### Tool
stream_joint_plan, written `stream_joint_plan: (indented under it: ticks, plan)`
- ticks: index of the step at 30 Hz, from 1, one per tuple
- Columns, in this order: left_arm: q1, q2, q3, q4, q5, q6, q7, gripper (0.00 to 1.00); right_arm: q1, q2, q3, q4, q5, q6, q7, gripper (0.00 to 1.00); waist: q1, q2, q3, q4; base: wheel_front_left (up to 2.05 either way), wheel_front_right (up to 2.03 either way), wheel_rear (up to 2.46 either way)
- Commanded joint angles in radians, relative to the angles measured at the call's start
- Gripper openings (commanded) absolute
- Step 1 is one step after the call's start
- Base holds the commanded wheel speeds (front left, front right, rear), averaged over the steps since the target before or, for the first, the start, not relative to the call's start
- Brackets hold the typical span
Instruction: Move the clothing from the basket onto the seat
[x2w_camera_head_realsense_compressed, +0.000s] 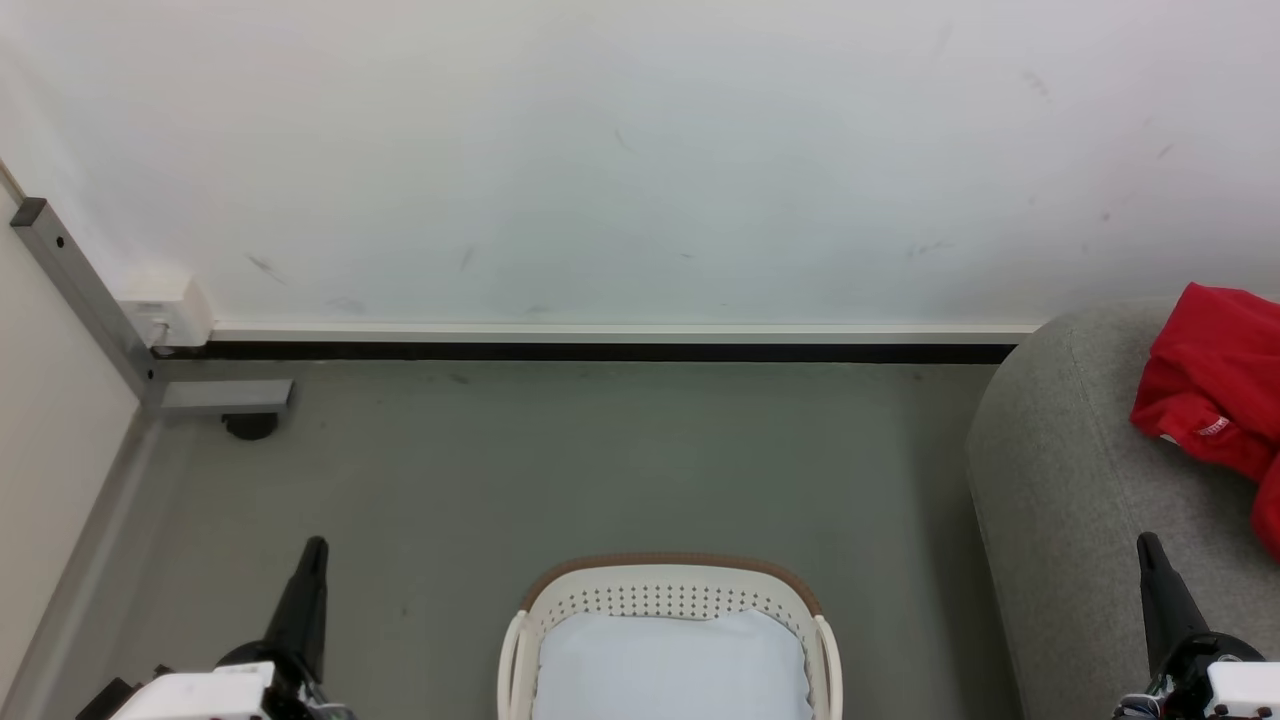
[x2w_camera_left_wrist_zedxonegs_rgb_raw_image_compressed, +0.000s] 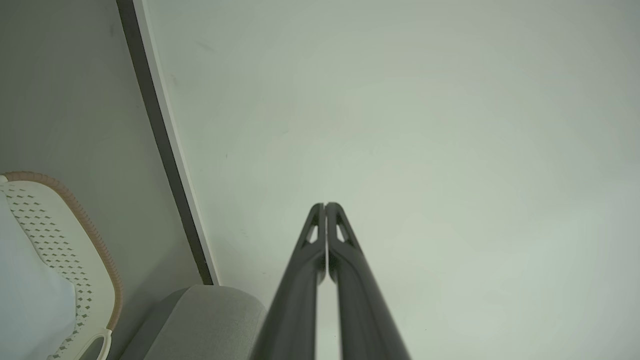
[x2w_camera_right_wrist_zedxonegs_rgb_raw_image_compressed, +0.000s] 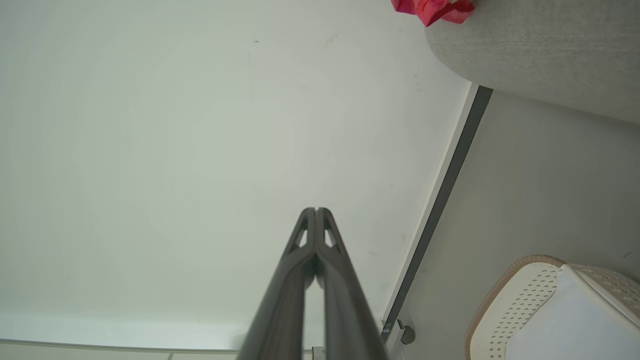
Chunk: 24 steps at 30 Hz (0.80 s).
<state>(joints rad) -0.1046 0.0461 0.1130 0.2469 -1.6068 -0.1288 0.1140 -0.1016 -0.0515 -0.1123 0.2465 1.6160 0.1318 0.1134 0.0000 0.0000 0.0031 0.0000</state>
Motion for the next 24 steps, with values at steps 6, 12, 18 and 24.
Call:
stream_joint_plan:
  ticks: [6, 12, 18, 24]
  plan:
    - [-0.008, 0.008, 0.003, -0.003, -0.011, -0.004, 0.004, 0.0, -0.012, 0.0, -0.004, -0.004, -0.004, -0.002, 0.003, 0.0, 0.0, 0.0, 0.0, 0.0, 0.0, 0.0, 0.0]
    - [-0.008, 0.008, 0.003, -0.003, -0.011, -0.004, 0.004, 0.0, -0.012, 0.0, -0.005, -0.004, -0.005, -0.002, 0.003, 0.0, 0.0, 0.0, 0.0, 0.0, 0.0, 0.0, 0.0]
    - [-0.008, 0.008, 0.003, -0.003, -0.011, -0.003, 0.004, 0.0, -0.012, 0.001, -0.005, -0.004, -0.005, -0.002, 0.004, 0.0, 0.0, 0.0, 0.0, 0.0, 0.0, 0.0, 0.0]
    - [-0.008, 0.008, 0.003, -0.003, -0.011, -0.004, 0.004, 0.0, -0.012, 0.001, -0.005, -0.004, -0.005, -0.002, 0.004, 0.0, 0.0, 0.0, 0.0, 0.0, 0.0, 0.0, 0.0]
